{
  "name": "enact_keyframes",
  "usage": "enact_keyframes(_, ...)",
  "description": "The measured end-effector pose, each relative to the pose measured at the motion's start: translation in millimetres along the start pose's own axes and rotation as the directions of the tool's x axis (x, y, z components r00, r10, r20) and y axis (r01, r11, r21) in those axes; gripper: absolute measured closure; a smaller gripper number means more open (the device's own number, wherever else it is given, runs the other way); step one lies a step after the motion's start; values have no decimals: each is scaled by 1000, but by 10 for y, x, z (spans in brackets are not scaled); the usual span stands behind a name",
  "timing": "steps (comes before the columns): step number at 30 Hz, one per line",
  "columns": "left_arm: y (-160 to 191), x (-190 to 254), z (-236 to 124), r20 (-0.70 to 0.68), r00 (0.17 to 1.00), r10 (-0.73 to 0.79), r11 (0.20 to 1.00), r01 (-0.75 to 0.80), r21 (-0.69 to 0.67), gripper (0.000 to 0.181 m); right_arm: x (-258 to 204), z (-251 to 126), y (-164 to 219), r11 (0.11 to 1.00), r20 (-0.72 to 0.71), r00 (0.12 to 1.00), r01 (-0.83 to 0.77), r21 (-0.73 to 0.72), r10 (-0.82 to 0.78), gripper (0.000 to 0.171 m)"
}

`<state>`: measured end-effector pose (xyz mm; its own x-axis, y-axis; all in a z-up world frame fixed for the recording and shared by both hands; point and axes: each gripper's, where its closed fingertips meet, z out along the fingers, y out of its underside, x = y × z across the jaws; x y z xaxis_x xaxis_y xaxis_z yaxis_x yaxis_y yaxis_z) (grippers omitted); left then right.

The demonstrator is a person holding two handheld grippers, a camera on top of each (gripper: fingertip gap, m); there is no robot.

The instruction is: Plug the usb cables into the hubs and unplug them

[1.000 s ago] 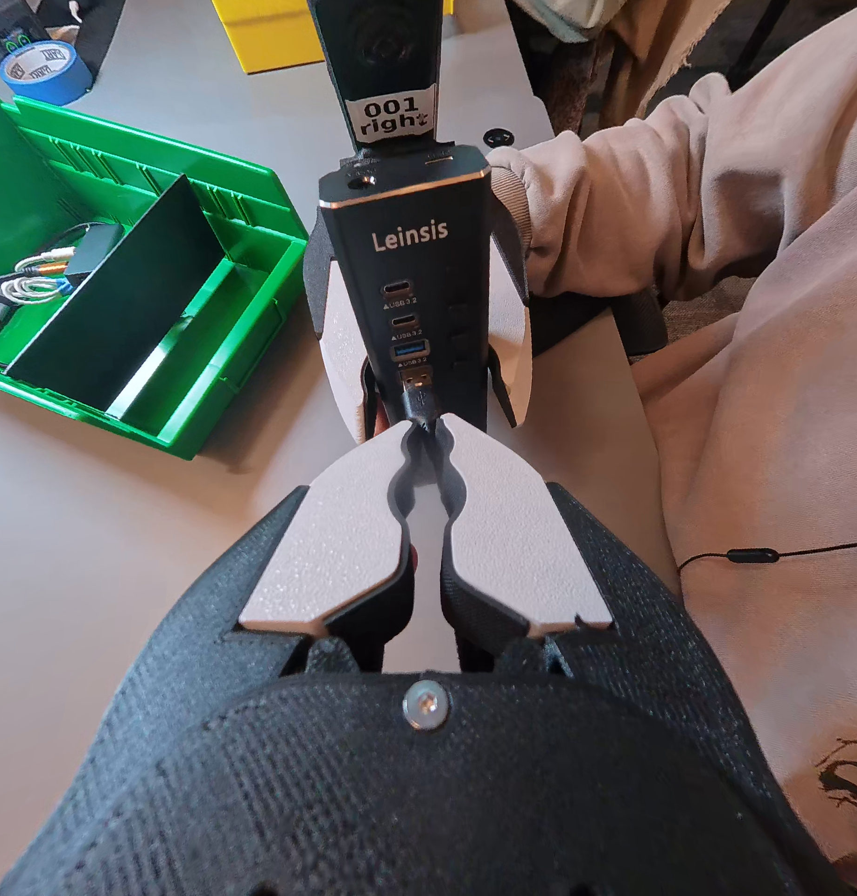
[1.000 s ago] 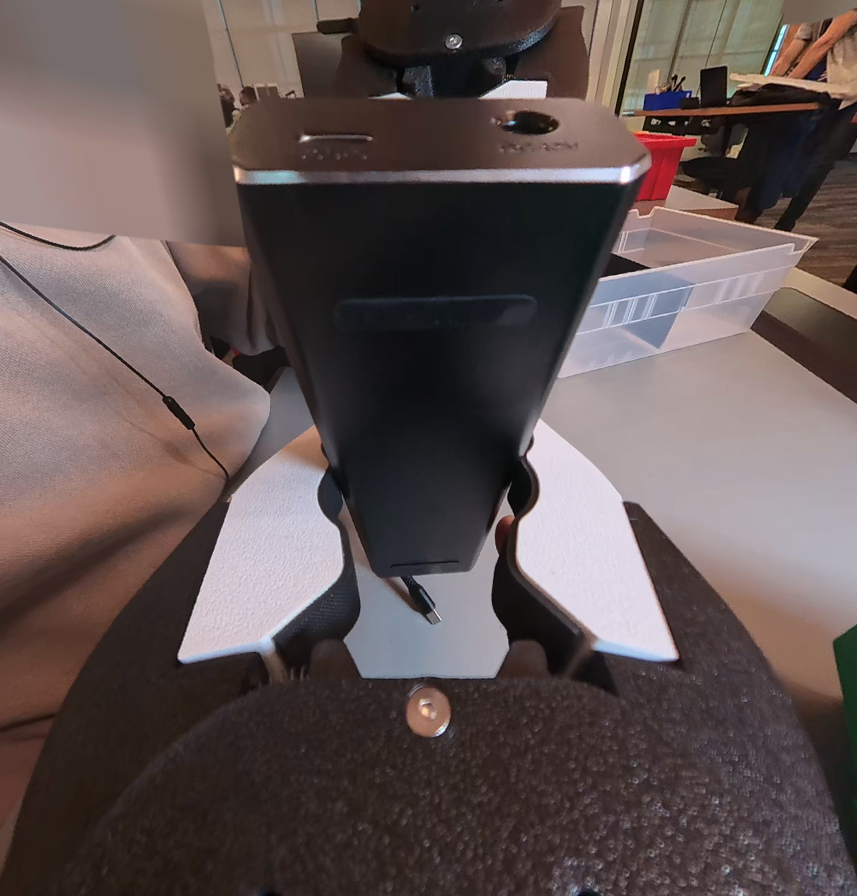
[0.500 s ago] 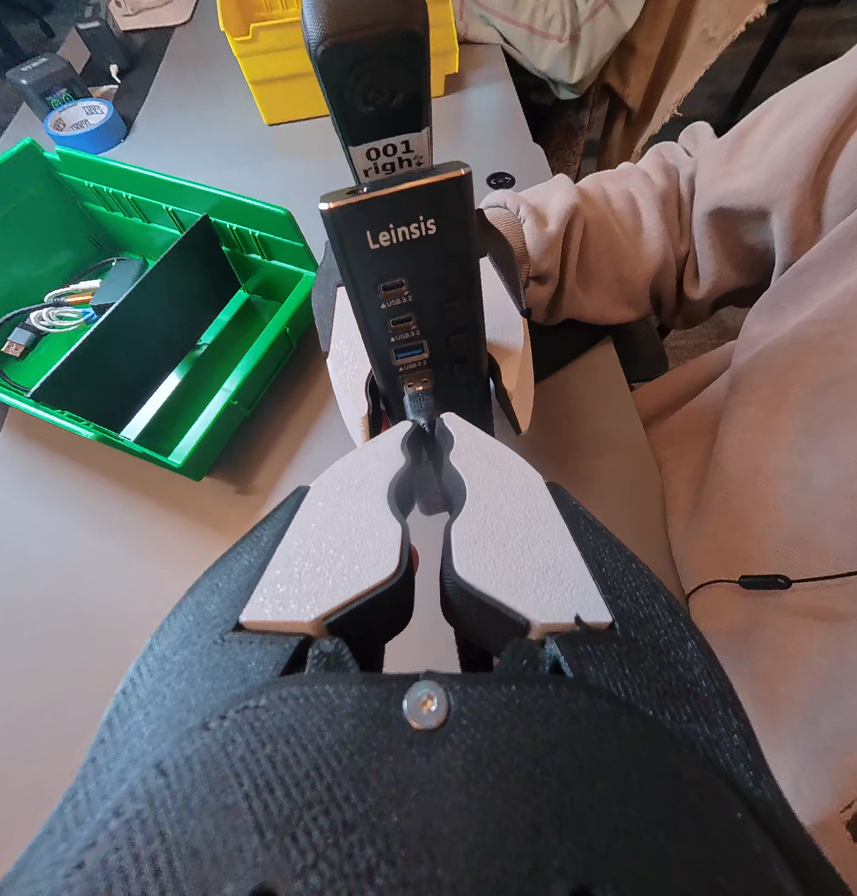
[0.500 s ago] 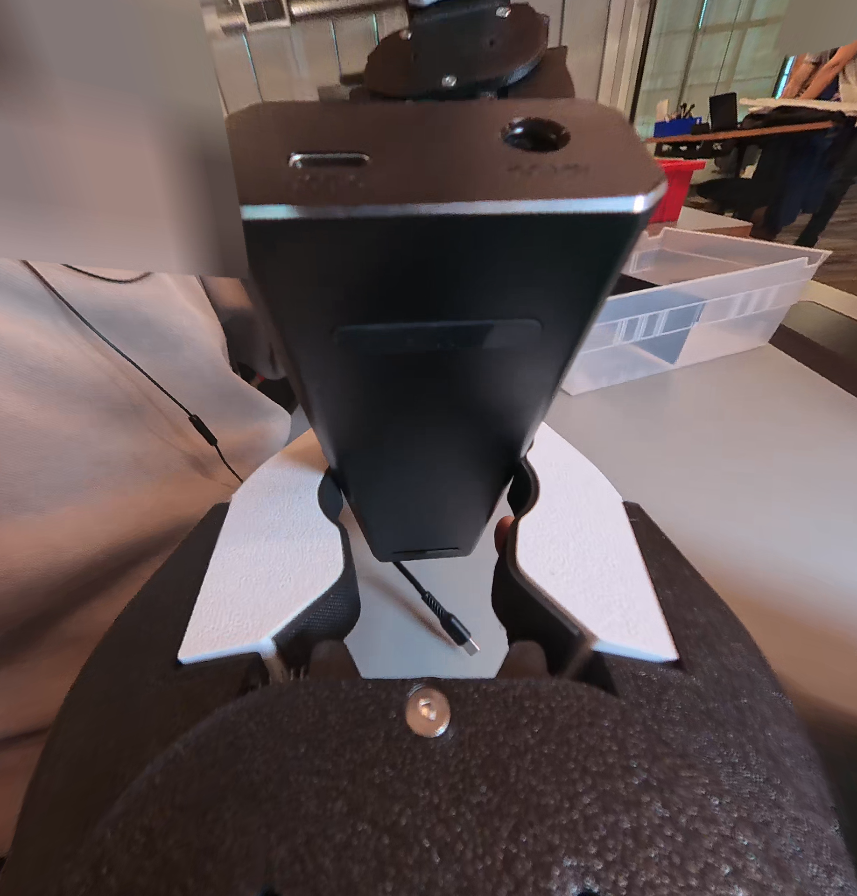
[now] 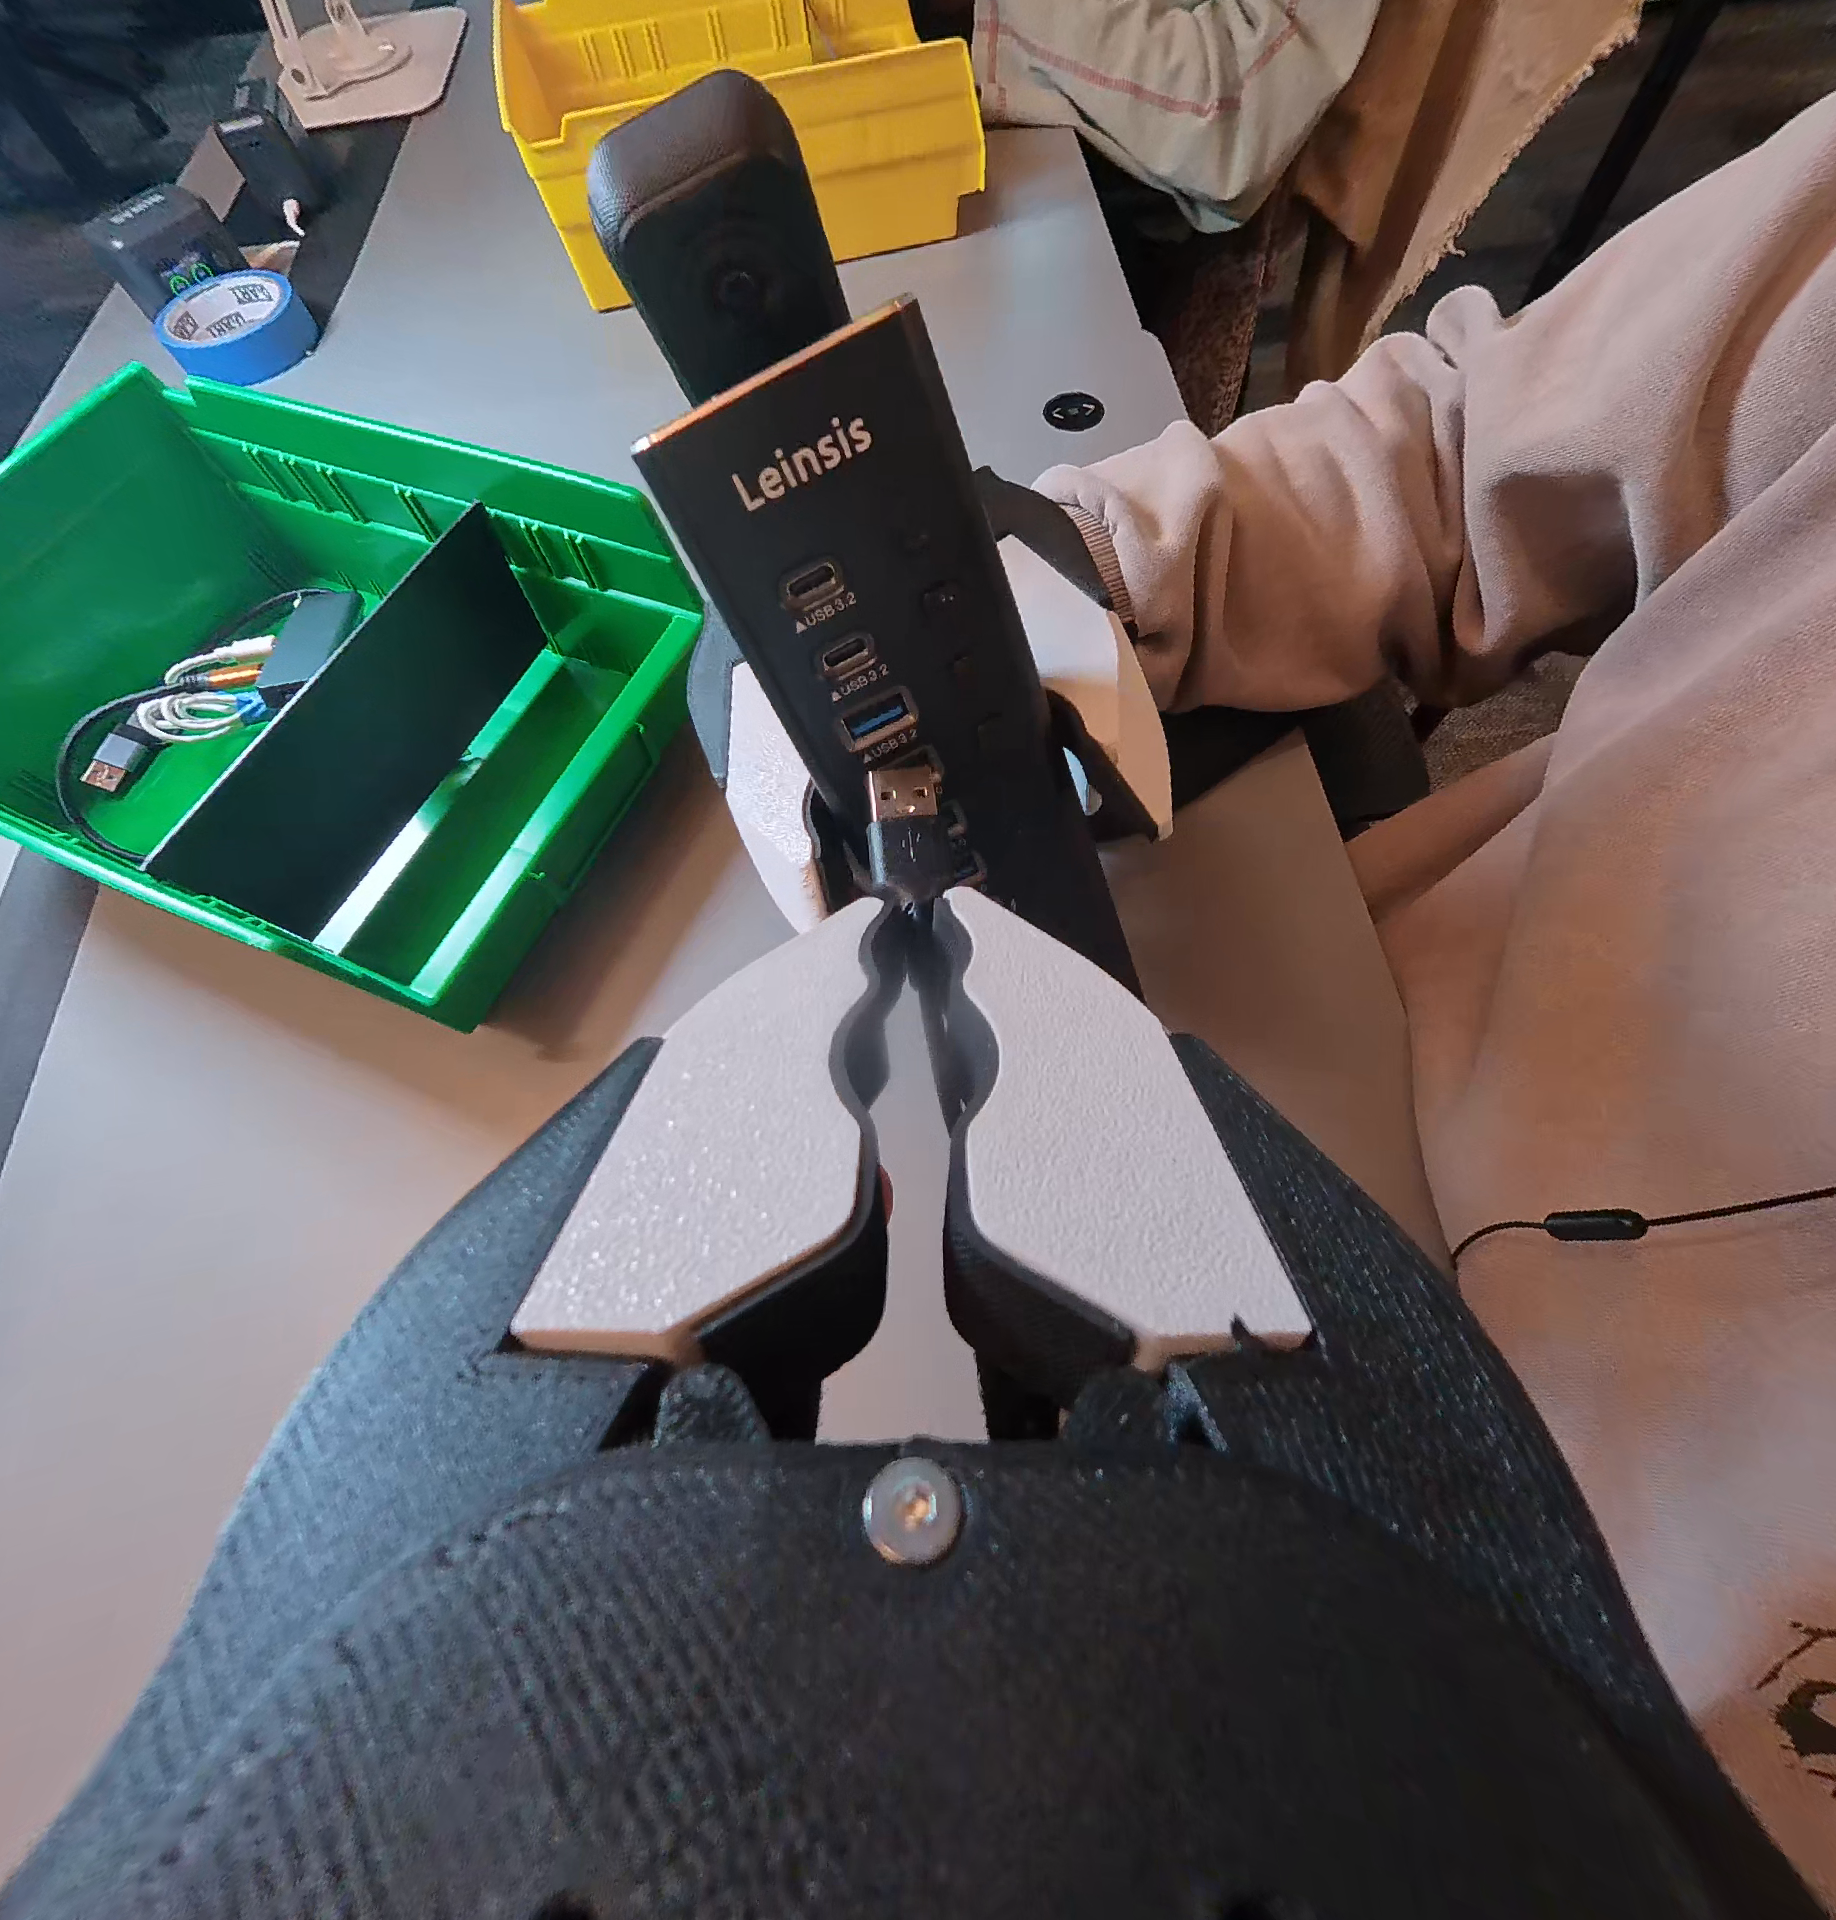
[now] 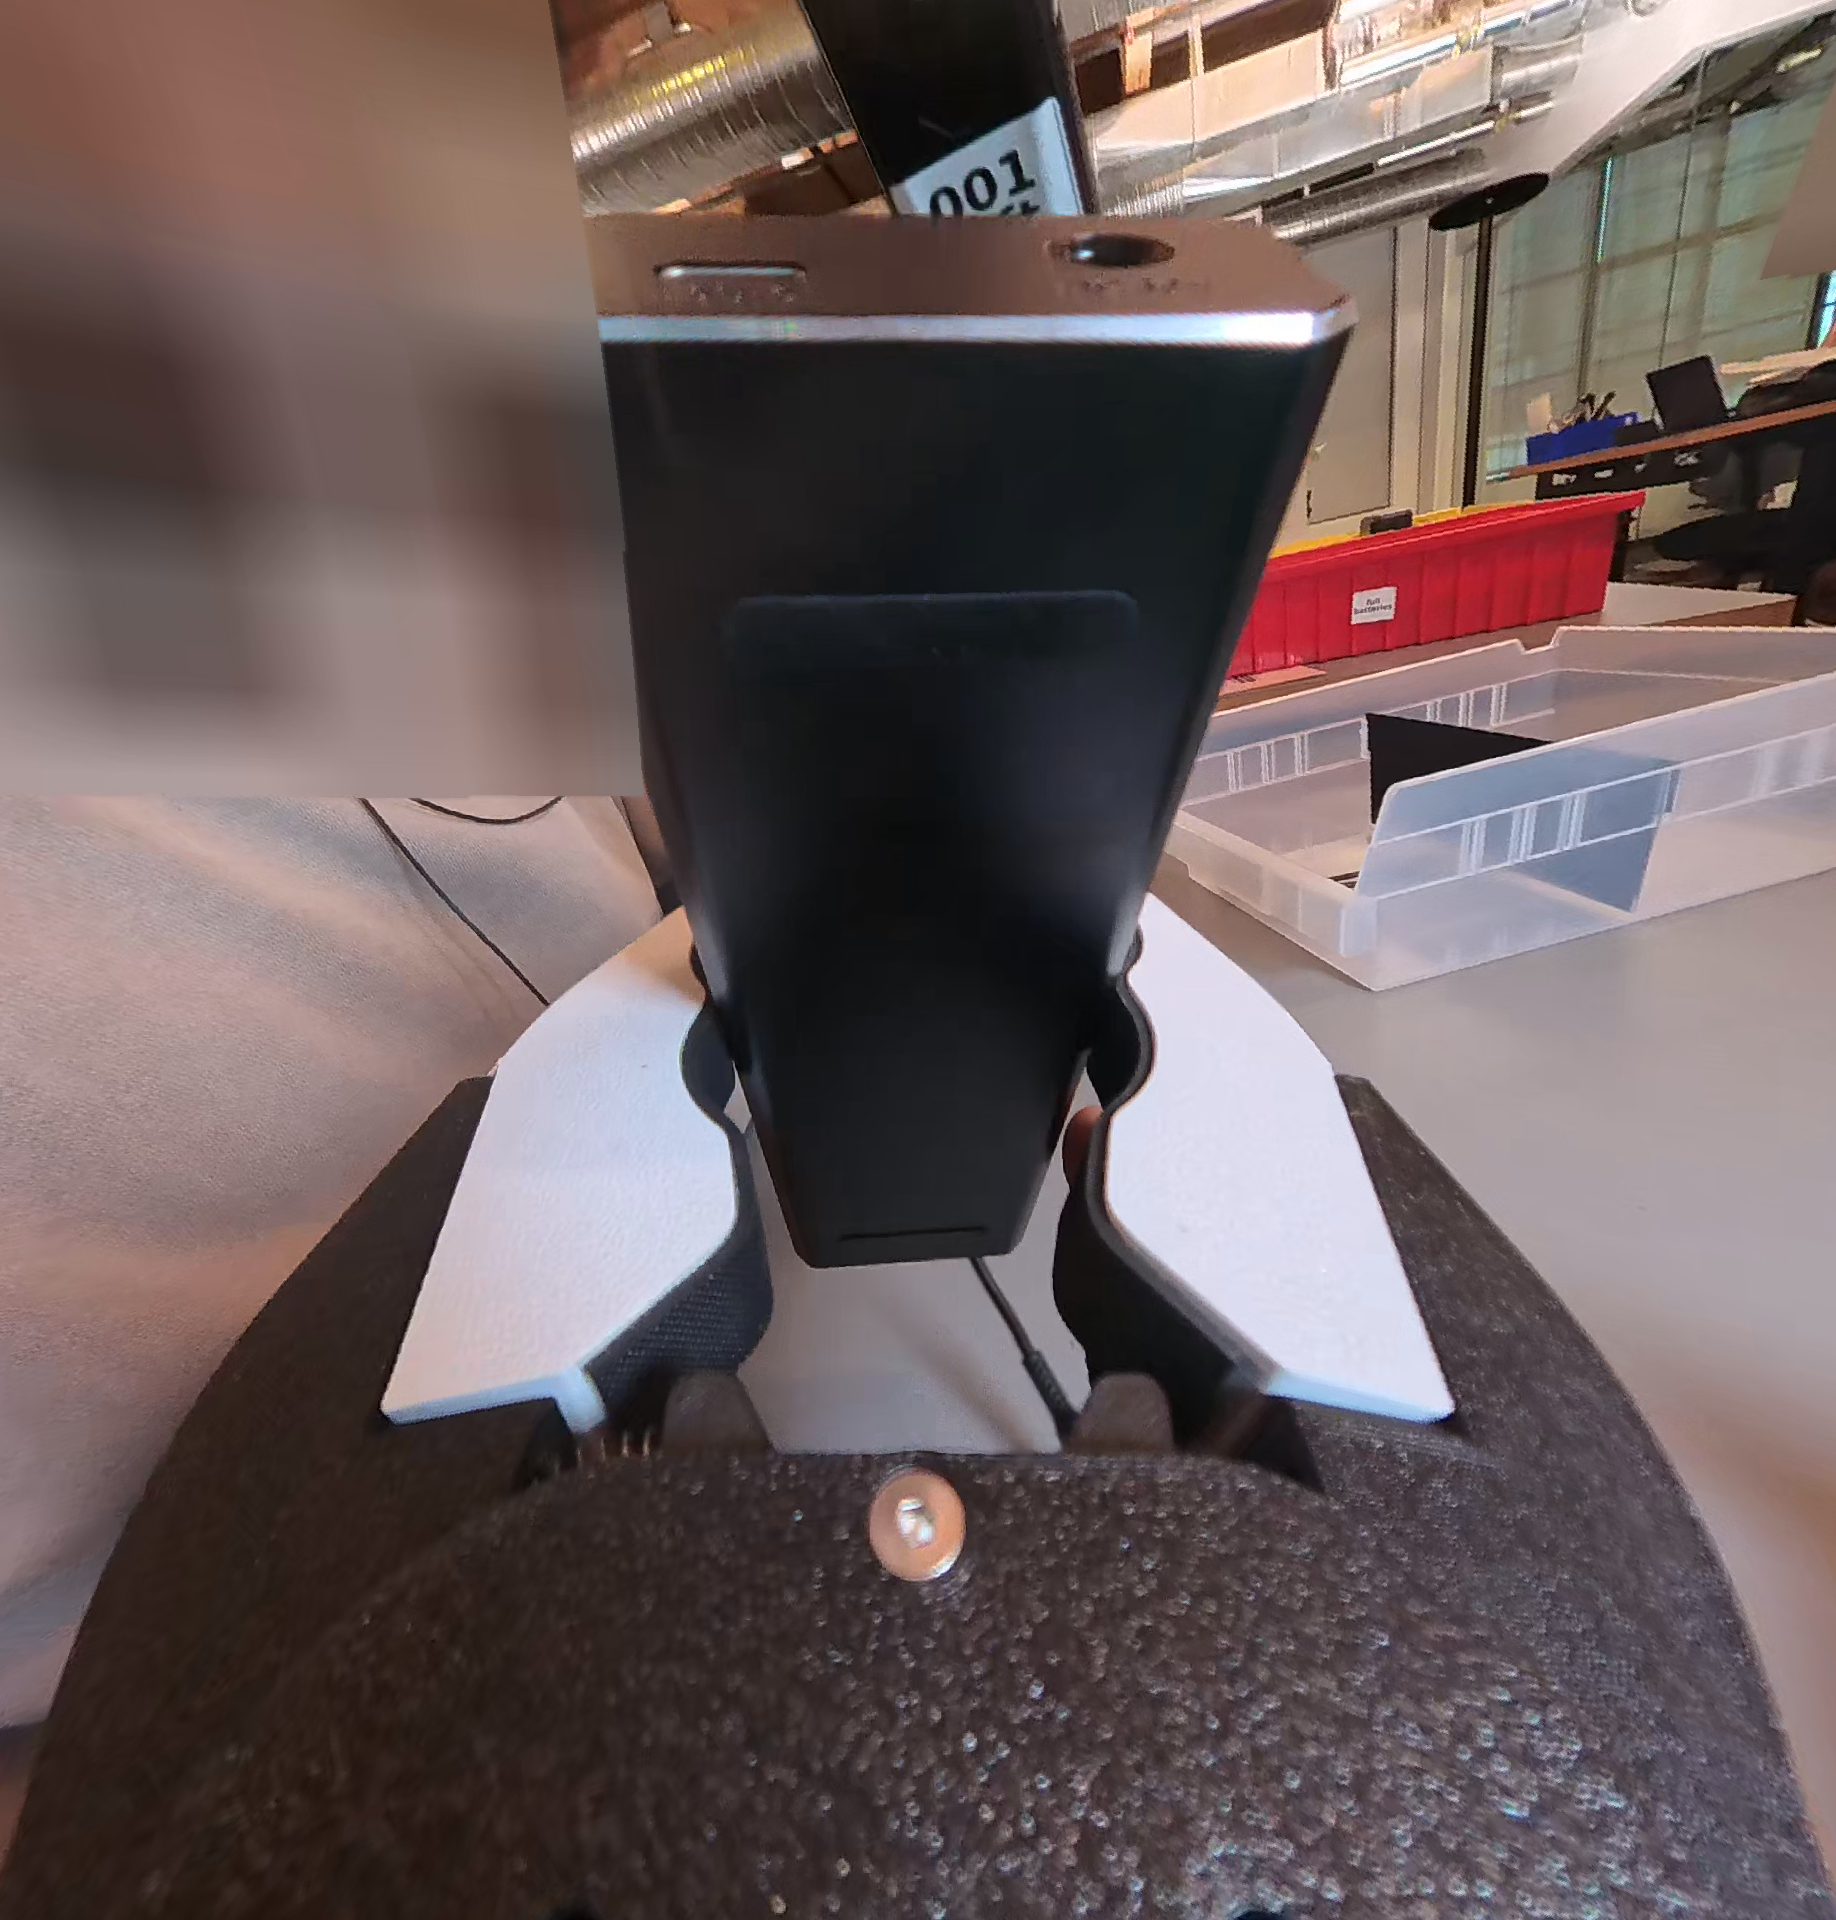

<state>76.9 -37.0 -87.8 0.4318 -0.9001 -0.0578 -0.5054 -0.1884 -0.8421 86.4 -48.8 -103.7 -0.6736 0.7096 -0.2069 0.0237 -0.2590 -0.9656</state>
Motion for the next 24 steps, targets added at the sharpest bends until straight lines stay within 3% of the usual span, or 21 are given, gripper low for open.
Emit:
enact_keyframes(6, 7, 13, -70, -103, 995, -16, 997, 24, 80, 175, -15, -12, -29, 1000, -2, 1000, 10, 7, -10, 103)
enact_keyframes(10, -82, 179, -293, -327, 935, 141, 931, -14, 364, 175, -45, -22, -94, 999, 1, 1000, 20, 30, -20, 103)
enact_keyframes(14, -124, 133, -589, -477, 862, 171, 801, 160, 577, 175, -78, -41, -130, 999, -5, 999, 46, 27, -46, 103)
enact_keyframes(17, -123, 99, -681, -513, 840, 179, 755, 218, 619, 175, -102, -52, -161, 998, -3, 998, 58, 31, -58, 103)
enact_keyframes(24, -128, 143, -645, -519, 834, 187, 759, 213, 616, 175, -131, -56, -184, 997, -6, 997, 76, 28, -76, 103)
